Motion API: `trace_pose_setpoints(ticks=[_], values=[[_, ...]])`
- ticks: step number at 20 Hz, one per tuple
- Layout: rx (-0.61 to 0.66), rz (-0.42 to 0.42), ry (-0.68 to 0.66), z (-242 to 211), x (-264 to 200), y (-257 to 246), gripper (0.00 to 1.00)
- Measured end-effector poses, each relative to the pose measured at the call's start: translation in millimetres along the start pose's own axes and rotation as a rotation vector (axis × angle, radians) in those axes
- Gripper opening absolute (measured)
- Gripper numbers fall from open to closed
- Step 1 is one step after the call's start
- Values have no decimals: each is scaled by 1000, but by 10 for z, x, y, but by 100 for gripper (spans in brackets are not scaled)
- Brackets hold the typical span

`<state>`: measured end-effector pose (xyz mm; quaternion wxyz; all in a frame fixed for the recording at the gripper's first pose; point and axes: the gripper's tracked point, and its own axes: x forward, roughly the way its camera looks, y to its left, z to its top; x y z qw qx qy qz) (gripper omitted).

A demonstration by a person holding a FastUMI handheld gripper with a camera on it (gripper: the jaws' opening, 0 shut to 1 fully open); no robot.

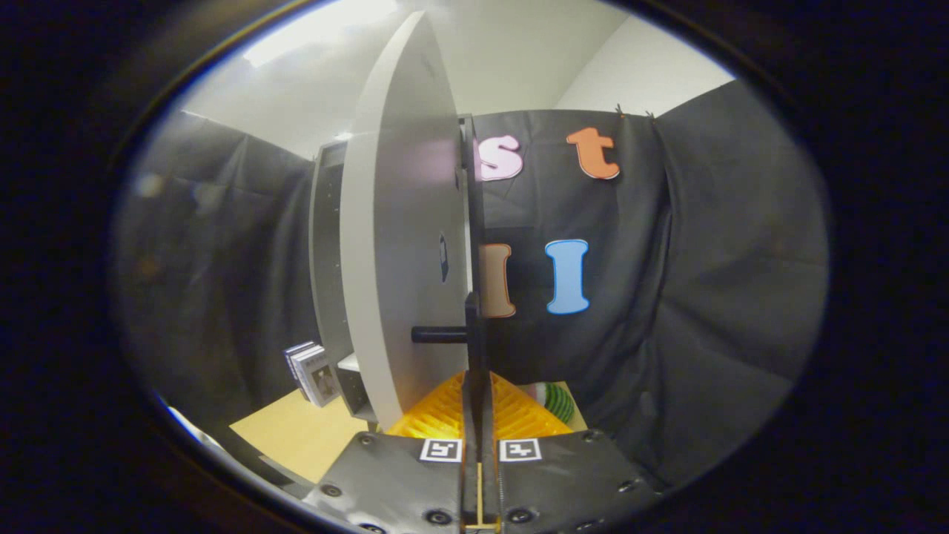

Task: Open the shoe cabinet door, grab the shoes and put them into the shoe cabinet, then close the shoe cabinet door.

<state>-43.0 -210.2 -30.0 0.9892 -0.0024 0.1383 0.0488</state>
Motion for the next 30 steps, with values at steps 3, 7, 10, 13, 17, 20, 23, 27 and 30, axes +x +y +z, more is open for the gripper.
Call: trace_pose_setpoints(ticks=[3,7,10,13,17,20,23,27,30], values=[[21,-17,6,-62,-332,-25,5],[-60,-102,-34,-110,-757,98,3],[-89,-105,-50,-209,-849,474,2],[-76,-85,-51,-449,-730,936,6],[11,-24,17,-1057,-466,1591,21],[67,-9,128,-1761,-219,1873,31],[72,-27,268,-2585,84,1991,38],[53,-33,440,-3570,440,1973,45],[65,-52,496,-4103,711,1859,45]])
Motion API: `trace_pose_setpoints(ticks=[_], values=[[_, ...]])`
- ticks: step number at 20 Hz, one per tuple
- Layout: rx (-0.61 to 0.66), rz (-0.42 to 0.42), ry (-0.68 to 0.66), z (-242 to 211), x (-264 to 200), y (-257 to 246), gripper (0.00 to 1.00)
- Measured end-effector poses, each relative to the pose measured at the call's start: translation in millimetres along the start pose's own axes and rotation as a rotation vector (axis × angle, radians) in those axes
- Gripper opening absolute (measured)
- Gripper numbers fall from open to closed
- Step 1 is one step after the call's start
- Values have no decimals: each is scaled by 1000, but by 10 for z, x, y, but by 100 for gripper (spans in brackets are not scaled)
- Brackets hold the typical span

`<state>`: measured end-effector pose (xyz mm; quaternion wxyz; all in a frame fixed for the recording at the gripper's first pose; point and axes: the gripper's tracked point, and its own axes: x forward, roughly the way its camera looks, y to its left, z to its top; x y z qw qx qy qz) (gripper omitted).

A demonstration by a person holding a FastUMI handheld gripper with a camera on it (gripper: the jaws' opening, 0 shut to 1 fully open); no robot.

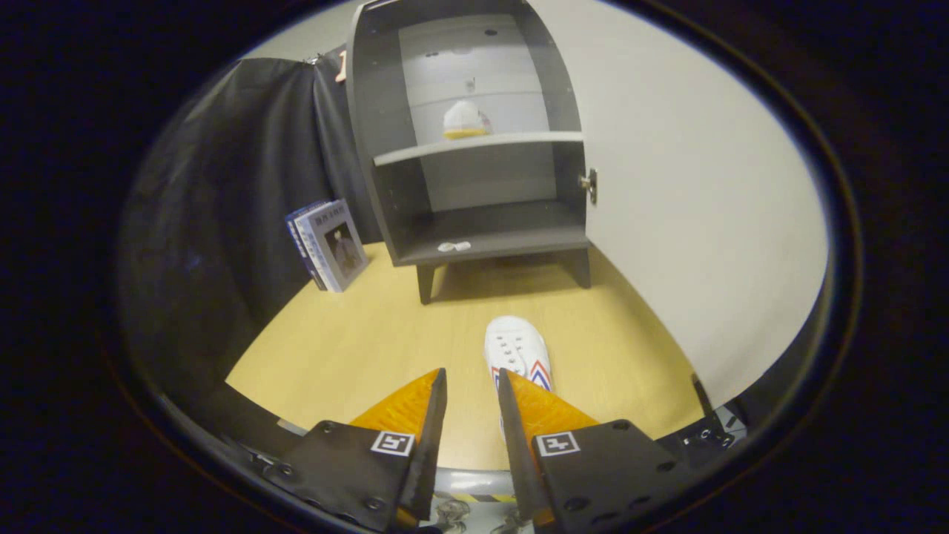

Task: Open the shoe cabinet door, grab the shoes and put them into the shoe cabinet, then close the shoe cabinet door.

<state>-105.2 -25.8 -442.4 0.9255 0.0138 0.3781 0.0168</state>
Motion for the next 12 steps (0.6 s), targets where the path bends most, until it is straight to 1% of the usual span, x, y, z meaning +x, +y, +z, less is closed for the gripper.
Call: trace_pose_setpoints(ticks=[3,7,12], values=[[25,-30,58,-292,332,-202,45],[20,-34,139,-583,652,-265,45],[-35,-27,164,-635,935,-156,45]])
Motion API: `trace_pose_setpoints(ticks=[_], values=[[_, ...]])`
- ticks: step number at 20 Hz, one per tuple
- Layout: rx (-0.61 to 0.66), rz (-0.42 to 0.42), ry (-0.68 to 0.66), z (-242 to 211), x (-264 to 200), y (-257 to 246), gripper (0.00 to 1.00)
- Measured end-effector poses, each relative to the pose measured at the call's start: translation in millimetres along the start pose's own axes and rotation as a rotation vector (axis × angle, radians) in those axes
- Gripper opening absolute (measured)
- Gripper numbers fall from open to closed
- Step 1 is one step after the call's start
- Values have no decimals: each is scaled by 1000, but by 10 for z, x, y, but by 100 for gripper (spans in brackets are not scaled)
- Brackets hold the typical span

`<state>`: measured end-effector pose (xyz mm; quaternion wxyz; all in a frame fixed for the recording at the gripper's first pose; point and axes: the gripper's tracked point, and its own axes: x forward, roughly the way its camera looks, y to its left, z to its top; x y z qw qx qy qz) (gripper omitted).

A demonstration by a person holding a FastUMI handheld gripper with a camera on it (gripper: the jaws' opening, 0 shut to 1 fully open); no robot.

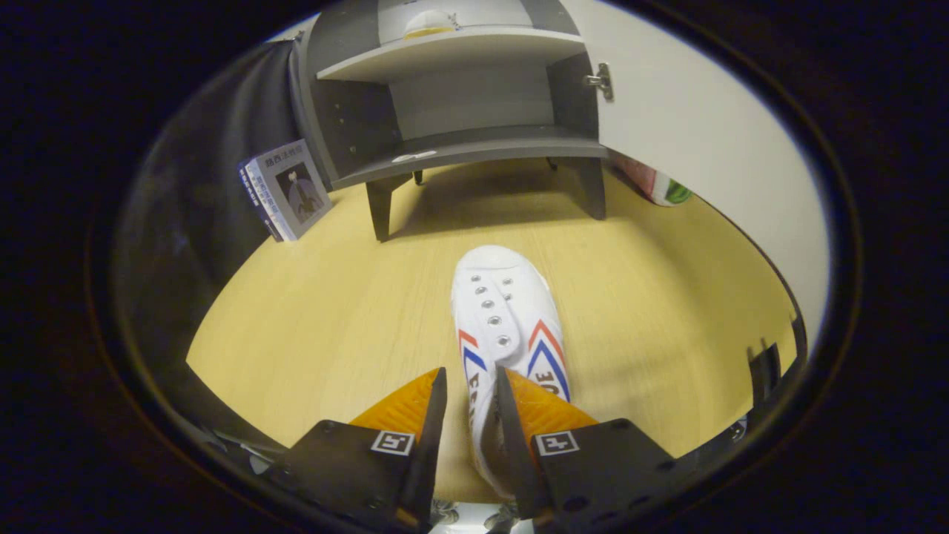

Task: Open the shoe cabinet door, grab the shoes and put them into the shoe cabinet, then close the shoe cabinet door.

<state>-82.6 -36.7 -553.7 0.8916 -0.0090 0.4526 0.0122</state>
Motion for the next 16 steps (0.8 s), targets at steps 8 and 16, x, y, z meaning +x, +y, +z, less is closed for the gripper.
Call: trace_pose_setpoints(ticks=[8,16], values=[[-33,-3,-178,126,70,16,42],[-130,-57,-220,159,168,-33,30]])
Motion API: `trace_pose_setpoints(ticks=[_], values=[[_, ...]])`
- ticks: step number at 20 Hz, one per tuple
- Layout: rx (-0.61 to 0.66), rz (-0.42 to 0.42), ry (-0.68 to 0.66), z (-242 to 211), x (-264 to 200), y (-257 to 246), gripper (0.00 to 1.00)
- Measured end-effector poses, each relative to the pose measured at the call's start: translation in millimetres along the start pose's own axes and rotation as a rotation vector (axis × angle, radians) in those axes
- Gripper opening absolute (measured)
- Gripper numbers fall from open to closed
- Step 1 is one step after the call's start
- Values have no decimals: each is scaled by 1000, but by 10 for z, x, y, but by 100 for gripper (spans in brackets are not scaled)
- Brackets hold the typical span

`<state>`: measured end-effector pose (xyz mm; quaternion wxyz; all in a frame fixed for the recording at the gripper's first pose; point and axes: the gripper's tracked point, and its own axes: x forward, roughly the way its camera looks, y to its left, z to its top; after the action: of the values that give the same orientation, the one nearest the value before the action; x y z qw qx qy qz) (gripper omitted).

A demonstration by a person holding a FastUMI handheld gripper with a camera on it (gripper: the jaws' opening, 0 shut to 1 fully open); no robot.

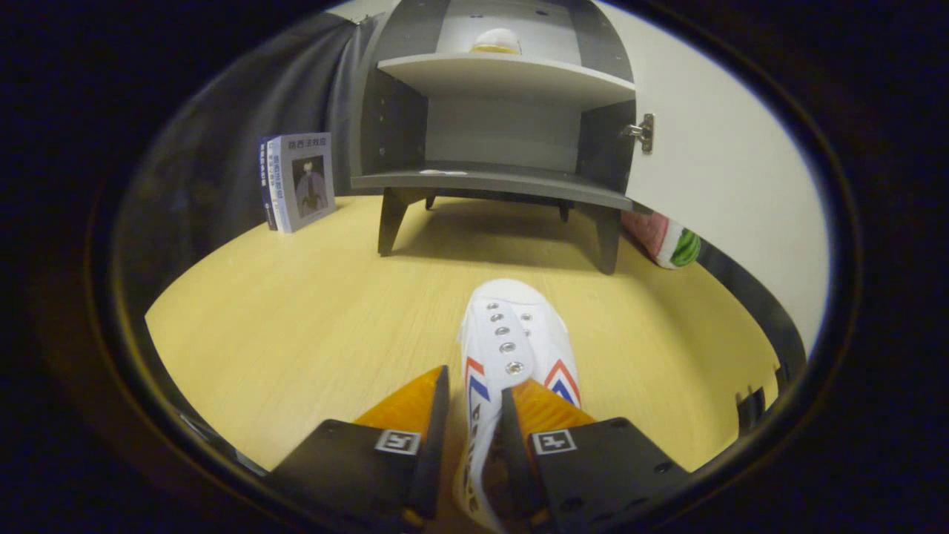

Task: Open the shoe cabinet door, grab the shoes and put them into the shoe cabinet, then close the shoe cabinet door.

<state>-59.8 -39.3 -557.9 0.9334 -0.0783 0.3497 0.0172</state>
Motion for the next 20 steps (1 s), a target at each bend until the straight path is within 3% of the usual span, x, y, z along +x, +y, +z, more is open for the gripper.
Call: trace_pose_setpoints(ticks=[2,4,5,9,14,20], values=[[54,60,19,-11,-56,60,25],[31,67,12,-4,4,64,8],[6,70,16,-21,-26,62,5],[86,114,28,11,-67,59,4],[81,157,6,316,-325,58,3],[90,106,-77,1510,-858,-71,3]])
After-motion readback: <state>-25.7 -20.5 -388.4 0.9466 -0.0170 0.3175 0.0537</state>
